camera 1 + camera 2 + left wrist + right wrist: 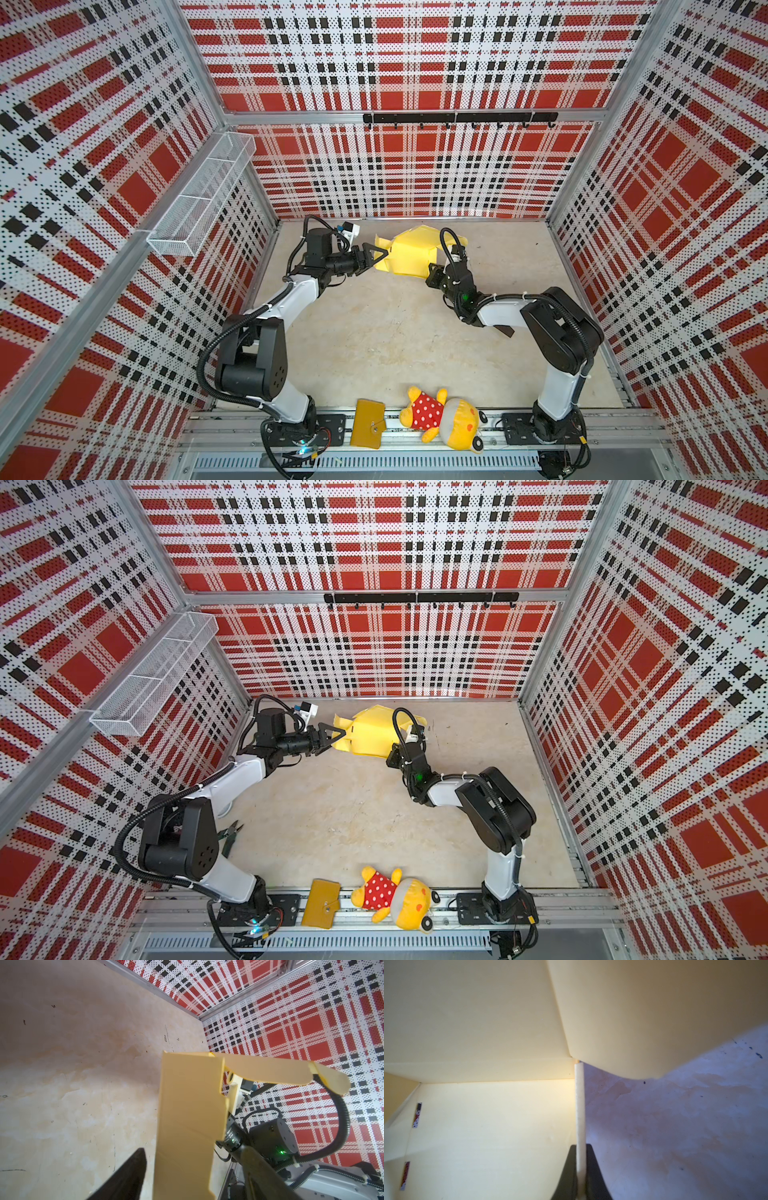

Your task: Fold the paper box

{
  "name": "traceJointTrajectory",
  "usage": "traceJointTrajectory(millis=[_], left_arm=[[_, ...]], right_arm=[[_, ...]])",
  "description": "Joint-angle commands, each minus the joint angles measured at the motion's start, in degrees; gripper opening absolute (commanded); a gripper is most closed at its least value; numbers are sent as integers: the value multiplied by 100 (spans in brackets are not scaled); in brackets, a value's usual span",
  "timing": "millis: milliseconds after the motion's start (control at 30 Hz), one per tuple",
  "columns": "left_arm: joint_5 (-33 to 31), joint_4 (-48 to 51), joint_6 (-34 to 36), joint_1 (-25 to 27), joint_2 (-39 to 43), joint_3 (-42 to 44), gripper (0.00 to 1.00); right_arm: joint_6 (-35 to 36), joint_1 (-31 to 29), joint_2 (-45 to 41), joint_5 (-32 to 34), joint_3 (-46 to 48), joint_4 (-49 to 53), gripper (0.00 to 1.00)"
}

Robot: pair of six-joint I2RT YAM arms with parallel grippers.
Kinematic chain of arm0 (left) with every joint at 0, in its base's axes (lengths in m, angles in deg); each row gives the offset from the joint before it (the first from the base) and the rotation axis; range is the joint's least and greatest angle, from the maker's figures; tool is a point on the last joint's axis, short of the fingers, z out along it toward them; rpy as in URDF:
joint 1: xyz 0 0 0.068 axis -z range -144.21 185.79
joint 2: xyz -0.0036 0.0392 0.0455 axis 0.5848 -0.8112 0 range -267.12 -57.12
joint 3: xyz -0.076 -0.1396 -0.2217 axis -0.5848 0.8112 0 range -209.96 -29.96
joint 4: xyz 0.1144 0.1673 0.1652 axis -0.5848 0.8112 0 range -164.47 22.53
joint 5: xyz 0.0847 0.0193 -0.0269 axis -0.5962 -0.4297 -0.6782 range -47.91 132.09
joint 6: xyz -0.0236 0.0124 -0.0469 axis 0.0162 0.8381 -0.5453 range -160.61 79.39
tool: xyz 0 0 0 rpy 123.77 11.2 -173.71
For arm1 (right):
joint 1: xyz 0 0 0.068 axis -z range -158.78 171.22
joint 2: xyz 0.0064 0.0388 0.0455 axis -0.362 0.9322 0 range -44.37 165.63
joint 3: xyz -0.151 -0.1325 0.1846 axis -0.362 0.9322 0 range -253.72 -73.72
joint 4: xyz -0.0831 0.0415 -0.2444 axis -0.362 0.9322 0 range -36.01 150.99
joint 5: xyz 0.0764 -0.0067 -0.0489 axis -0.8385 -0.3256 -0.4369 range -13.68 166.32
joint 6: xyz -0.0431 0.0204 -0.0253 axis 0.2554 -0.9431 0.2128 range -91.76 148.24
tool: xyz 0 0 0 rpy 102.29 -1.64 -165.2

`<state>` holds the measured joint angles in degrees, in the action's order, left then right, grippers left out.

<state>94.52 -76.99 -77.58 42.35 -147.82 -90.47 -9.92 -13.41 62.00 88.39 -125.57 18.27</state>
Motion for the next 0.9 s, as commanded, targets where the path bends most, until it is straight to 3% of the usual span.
traceJointTrajectory(millis=[0, 200, 300, 567, 867], left_arm=[[163, -91, -13, -276, 226, -169, 80], [-224, -513, -492, -753, 252, 209, 67], [-364, -327, -282, -634, 165, 207, 61], [-360, -171, -29, -59, -62, 101, 60], [-334, -84, 31, 265, -279, -39, 52]], right_arm=[[-17, 22, 28, 75, -123, -202, 0], [-17, 25, 1, 104, -97, -219, 0], [-15, 28, 12, 89, -97, -216, 0], [-34, 29, -8, 60, -79, -229, 0], [-42, 25, -10, 58, -82, -227, 0]])
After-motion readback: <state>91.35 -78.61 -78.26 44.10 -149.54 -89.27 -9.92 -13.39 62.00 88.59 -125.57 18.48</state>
